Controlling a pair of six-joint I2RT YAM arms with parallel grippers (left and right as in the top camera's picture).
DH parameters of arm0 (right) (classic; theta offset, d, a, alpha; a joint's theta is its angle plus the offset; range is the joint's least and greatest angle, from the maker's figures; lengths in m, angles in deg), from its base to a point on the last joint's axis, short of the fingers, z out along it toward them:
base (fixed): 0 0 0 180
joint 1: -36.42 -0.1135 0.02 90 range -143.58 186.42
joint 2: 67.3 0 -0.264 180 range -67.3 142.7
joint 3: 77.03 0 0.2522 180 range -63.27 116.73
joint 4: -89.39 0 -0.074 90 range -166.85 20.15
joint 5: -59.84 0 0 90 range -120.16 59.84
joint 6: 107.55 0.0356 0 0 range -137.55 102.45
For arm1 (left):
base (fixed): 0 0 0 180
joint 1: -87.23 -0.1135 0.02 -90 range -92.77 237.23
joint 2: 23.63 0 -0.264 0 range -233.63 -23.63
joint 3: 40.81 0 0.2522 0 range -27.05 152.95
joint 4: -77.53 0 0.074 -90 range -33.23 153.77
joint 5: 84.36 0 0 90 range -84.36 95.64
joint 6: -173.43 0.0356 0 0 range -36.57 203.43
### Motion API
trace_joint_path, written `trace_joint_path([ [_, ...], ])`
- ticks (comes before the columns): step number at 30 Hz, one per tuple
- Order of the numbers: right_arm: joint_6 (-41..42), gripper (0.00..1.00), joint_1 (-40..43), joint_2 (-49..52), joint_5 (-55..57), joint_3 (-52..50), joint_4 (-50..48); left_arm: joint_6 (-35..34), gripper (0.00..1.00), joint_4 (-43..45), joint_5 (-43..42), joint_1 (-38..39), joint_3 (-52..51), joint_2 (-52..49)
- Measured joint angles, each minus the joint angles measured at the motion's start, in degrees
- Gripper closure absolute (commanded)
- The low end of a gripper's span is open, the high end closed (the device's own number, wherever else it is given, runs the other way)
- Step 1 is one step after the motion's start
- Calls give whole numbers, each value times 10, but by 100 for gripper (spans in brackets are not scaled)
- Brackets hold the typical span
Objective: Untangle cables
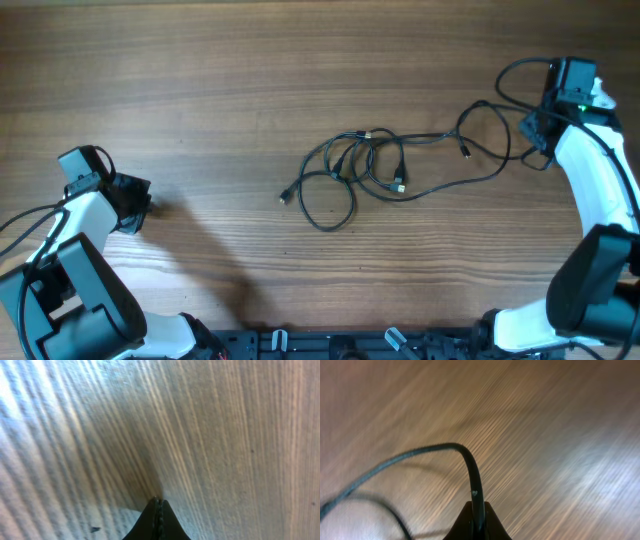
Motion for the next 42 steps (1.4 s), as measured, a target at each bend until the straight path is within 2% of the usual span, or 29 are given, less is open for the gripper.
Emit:
trace_joint_path([
  [1,-10,92,0,6,-21,-3,1,1,85,2,-8,0,0,0],
  [2,-19,82,0,12,-38,-4,2,5,71,6,-18,0,0,0],
  [3,-28,62,0,17,-57,-5,2,13,54,13,-34,0,-1,0],
  [5,-42,43,0,20,-77,-5,2,42,31,29,-85,1,-1,0],
  [7,-65,28,0,20,-87,-5,3,78,23,41,-133,4,-2,0],
  [9,-86,12,0,20,-97,-5,18,103,19,52,-177,13,-2,0],
  [11,-102,1,0,20,-112,1,46,128,18,66,-214,25,-2,0],
  [13,-121,0,-1,20,-162,19,59,161,16,92,-271,56,-3,0],
  [16,-153,1,-19,18,-229,28,66,179,13,113,-303,103,-3,0],
  [20,-181,1,-78,18,-301,28,91,196,11,144,-322,166,-3,0],
  [25,-203,0,-169,18,-332,28,101,202,11,170,-321,261,-3,0],
  [29,-205,1,-237,18,-338,28,95,203,11,183,-281,317,-3,0],
  [31,-204,11,-263,18,-341,24,74,203,11,186,-246,348,-3,0],
  [34,-192,19,-290,18,-342,-8,28,203,11,193,-201,389,-3,0],
  [36,-178,19,-305,18,-337,-49,-18,203,11,195,-172,414,-3,0],
  [39,-169,28,-314,18,-327,-122,-106,203,11,198,-131,439,-3,0],
  [42,-163,33,-314,18,-318,-181,-174,203,13,205,-96,459,-3,-2],
])
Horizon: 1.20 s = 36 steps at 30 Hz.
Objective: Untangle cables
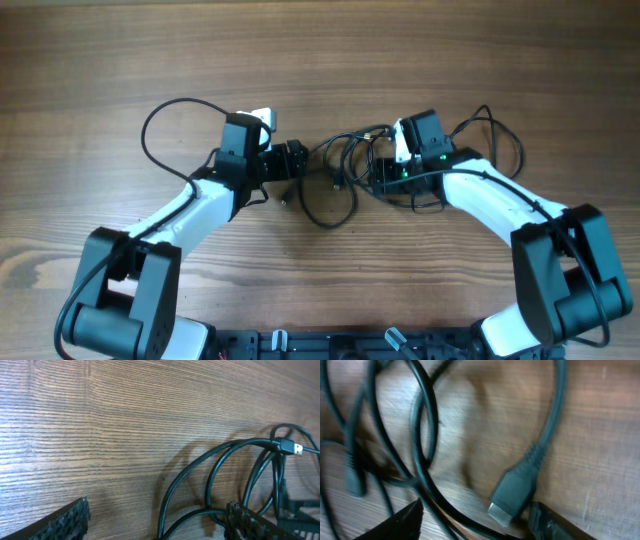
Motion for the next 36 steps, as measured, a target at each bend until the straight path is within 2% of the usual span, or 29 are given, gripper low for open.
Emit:
trace_joint_path([
  [3,2,36,0,-2,7,-6,-4,2,16,7,23,9,0,-14],
  [7,3,37,0,-2,10,-7,-4,5,25,13,34,9,0,-30],
  [13,3,37,0,-2,10,-7,-4,53,25,17,43,30,0,-51],
  [15,3,36,0,-2,11,-7,-4,68,30,16,55,45,0,-52],
  [19,3,36,0,-2,11,-7,-4,79,38,-26,91,60,15,-53],
  [22,3,36,0,-2,11,-7,-4,82,38,-43,113,70,20,-54],
  [24,3,35,0,-2,11,-7,-4,83,48,-47,131,79,26,-60],
  [26,3,32,0,-2,11,-7,-4,85,67,-46,152,87,35,-71],
  [28,4,33,0,-2,10,-7,-5,72,77,-52,183,92,41,-78],
  [30,7,43,0,-2,10,-7,-5,35,78,-79,262,97,49,-82],
  [31,12,53,0,-2,10,-7,-5,15,79,-90,298,93,49,-82],
  [33,17,95,0,-2,10,-7,-4,-10,80,-114,350,63,50,-82],
  [36,20,96,0,-2,10,-7,-2,-43,79,-146,387,-21,54,-83],
])
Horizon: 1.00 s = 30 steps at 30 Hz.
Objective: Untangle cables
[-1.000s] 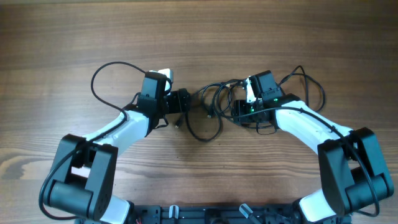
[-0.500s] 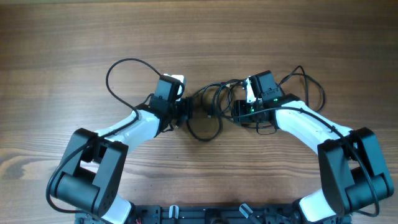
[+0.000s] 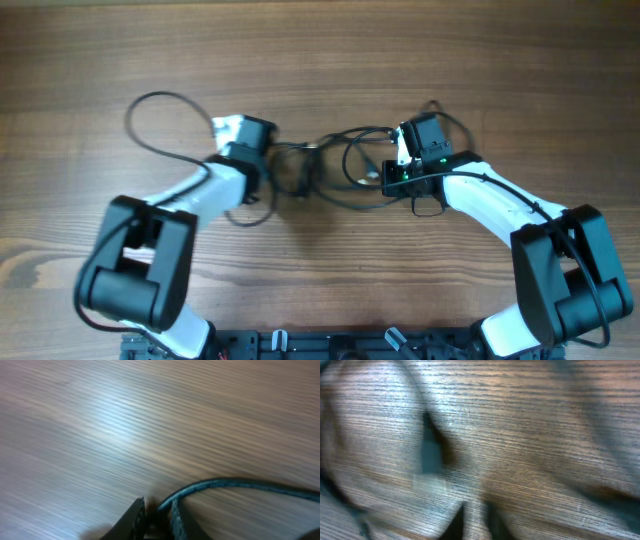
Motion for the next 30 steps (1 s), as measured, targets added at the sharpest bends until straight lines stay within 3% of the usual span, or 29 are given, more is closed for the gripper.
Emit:
trace_joint_path([
  [5,27,96,0,0,62,0,35,-23,79,-25,-42,-183,7,4],
  [10,47,96,20,0,90,-1,30,-9,79,-17,-228,-333,10,15],
  [12,30,95,27,0,75,-1,8,-4,79,-16,-274,-360,10,15],
  [14,3,93,30,0,47,2,7,-2,78,-15,-291,-367,10,16],
  [19,-55,61,32,0,-2,90,108,5,77,-9,-288,-359,9,16],
  [22,-88,51,33,0,-64,155,121,7,77,5,-278,-342,7,14],
  [30,-97,36,-30,30,-43,169,88,10,76,12,-243,-258,7,12],
])
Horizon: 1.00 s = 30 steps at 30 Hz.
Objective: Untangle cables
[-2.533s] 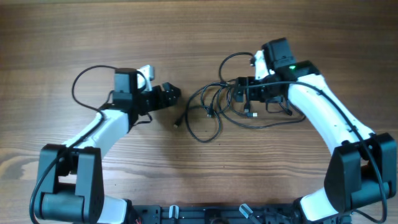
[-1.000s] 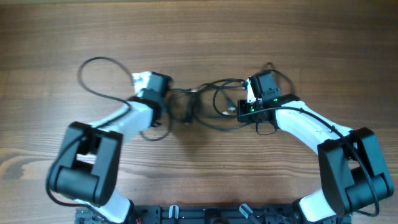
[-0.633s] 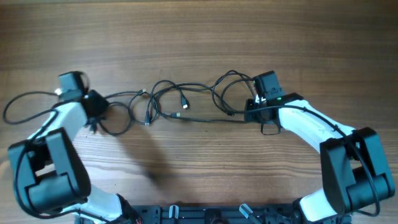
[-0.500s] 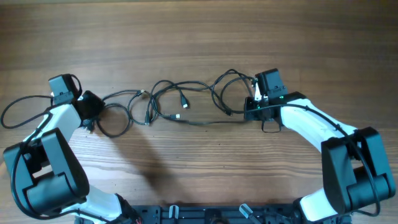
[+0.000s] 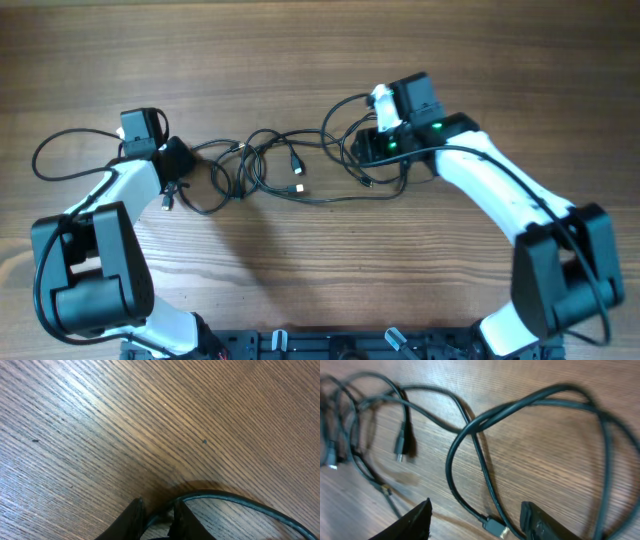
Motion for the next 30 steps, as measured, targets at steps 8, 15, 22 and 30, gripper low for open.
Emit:
trace_joint_path([
  [8,-4,32,-28,107,36,3,-91,0,76,0,4,2,0,0],
  [15,85,27,3,106,-28,3,-92,0,76,1,5,3,0,0],
  [22,191,16,2,101,-56,3,-120,0,76,2,5,3,0,0],
  [30,296,14,-42,102,18,3,-206,0,73,5,5,5,-1,0],
])
